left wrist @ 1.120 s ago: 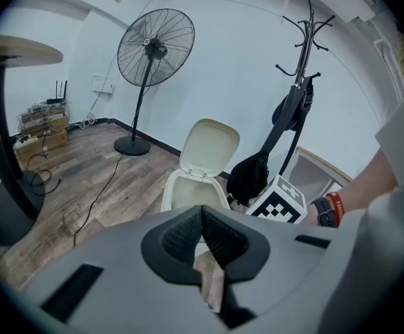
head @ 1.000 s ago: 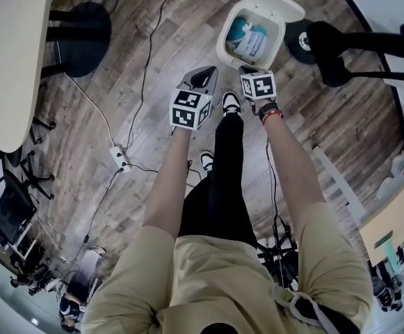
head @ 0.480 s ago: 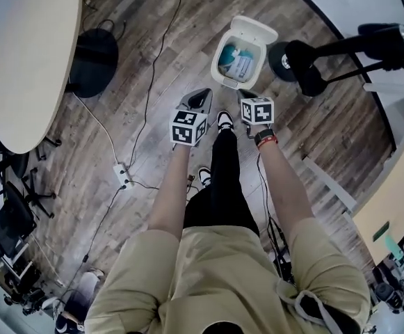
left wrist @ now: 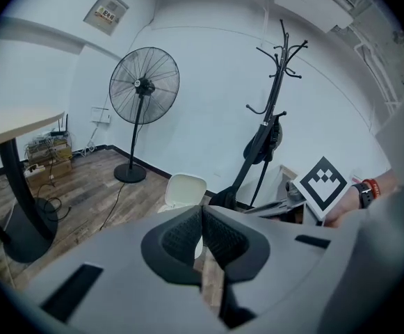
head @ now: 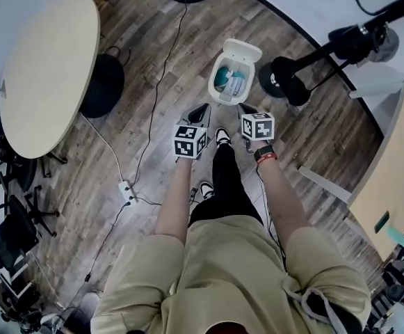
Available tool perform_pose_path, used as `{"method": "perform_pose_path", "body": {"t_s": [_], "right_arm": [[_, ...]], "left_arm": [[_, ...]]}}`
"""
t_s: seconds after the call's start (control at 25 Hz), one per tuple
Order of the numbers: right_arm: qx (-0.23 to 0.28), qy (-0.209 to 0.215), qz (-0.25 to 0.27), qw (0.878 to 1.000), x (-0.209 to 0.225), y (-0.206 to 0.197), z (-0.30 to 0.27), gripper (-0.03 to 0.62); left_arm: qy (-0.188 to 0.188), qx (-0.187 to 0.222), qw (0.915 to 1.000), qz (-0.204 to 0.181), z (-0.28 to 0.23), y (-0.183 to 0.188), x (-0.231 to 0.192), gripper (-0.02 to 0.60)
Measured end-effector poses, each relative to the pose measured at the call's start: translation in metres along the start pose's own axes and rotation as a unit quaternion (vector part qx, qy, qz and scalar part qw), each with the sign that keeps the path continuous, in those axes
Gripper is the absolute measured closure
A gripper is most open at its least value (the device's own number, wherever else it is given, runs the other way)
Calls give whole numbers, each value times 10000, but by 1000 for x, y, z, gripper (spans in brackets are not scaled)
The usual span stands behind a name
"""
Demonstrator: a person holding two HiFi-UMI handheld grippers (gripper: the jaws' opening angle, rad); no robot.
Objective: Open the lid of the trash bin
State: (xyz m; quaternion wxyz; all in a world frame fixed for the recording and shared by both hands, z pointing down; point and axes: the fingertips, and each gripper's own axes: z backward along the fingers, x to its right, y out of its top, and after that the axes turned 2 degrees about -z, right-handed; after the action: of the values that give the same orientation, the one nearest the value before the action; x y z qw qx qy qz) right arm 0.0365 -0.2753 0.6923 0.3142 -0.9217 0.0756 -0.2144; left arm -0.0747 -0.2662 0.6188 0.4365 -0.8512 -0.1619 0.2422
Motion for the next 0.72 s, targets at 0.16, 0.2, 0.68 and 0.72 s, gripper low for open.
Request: {"method": "perform_pose_path", "body": {"t_s": [0.16,0.2,0.68,0.72], "right_arm": [[216,-36,225,9995,-29,12,53,580],[259,-39,235,9994,-35,13,66,580],[1221,-82,533,9910,-112,37,202,580],[1341,-152,591,9891,-117,39,214,579]], "left_arm": [[51,132,9998,-121,42,15,25,558],[52,177,9998,-109,52,19,30,558],[149,977,9937,-529,174,82,89,558],[158,1028,9930,-561,184,85,94,558]]}}
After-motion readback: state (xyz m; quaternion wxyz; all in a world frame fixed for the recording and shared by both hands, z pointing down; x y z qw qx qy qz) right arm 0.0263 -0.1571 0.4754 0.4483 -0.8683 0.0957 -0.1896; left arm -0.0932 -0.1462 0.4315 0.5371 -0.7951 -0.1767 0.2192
